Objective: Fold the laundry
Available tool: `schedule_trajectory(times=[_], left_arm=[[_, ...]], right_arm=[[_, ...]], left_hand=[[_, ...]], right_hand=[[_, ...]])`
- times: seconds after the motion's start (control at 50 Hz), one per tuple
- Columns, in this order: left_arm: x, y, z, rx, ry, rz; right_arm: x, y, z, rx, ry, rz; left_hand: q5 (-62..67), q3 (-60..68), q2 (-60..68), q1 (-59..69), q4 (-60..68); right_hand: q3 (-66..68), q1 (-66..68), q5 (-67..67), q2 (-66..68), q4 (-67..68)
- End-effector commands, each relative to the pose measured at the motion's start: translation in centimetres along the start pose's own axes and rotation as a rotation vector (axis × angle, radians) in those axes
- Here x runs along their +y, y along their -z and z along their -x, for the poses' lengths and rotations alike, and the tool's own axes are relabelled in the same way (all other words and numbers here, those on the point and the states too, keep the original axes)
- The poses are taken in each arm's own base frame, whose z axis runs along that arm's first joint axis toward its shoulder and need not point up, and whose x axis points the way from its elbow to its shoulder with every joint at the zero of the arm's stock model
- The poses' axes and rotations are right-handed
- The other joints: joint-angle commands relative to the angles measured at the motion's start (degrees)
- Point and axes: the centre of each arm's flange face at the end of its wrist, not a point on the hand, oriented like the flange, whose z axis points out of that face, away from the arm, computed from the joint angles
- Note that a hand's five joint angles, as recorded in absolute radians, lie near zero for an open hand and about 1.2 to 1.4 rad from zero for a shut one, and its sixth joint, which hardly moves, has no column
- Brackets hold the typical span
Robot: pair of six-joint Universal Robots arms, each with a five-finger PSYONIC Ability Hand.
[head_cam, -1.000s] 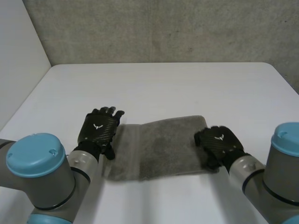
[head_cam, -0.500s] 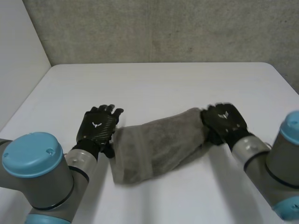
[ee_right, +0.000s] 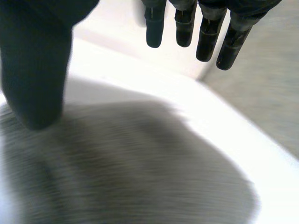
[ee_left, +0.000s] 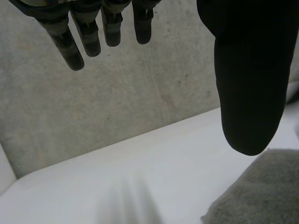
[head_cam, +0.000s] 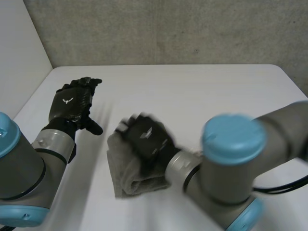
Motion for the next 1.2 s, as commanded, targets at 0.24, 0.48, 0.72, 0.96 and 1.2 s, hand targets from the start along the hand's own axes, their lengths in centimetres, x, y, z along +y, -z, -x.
schedule_trajectory(times=[0.24, 0.48, 0.72, 0.96, 1.2], left_arm=[[5.0, 2.0, -5.2, 0.104, 0.100, 0.364], [6.7, 2.0, -4.8, 0.064, -0.039, 0.413], [-4.2, 0.9, -5.9, 0.097, -0.021, 0.161], [-14.5, 1.7, -0.4, -0.056, 0.013, 0.140], [-14.9, 1.6, -0.2, -0.024, 0.040, 0.105]], right_arm=[[3.2, -0.1, -7.7, 0.204, -0.434, 0.153], [5.8, -1.6, -6.5, 0.112, -0.313, 0.219], [-6.8, 3.5, -13.8, 0.463, -0.197, -0.105], [-11.5, 10.0, -18.5, 0.731, -0.200, -0.112], [-10.9, 10.1, -18.1, 0.736, -0.208, -0.076]], left_hand=[[-1.61, 0.68, 0.74, -0.04, 0.55], [-1.83, 0.47, 0.53, -0.26, 0.34], [-1.83, 0.47, 0.53, -0.26, 0.34], [-1.83, 0.47, 0.53, -0.26, 0.34], [-1.83, 0.47, 0.53, -0.26, 0.34]], right_hand=[[-2.28, -2.20, -3.67, -3.26, -3.43], [-2.28, -2.20, -3.67, -3.26, -3.43], [-2.28, -2.20, -3.67, -3.26, -3.43], [-2.28, -2.20, -3.67, -3.26, -3.43], [-2.28, -2.20, -3.67, -3.26, -3.43]])
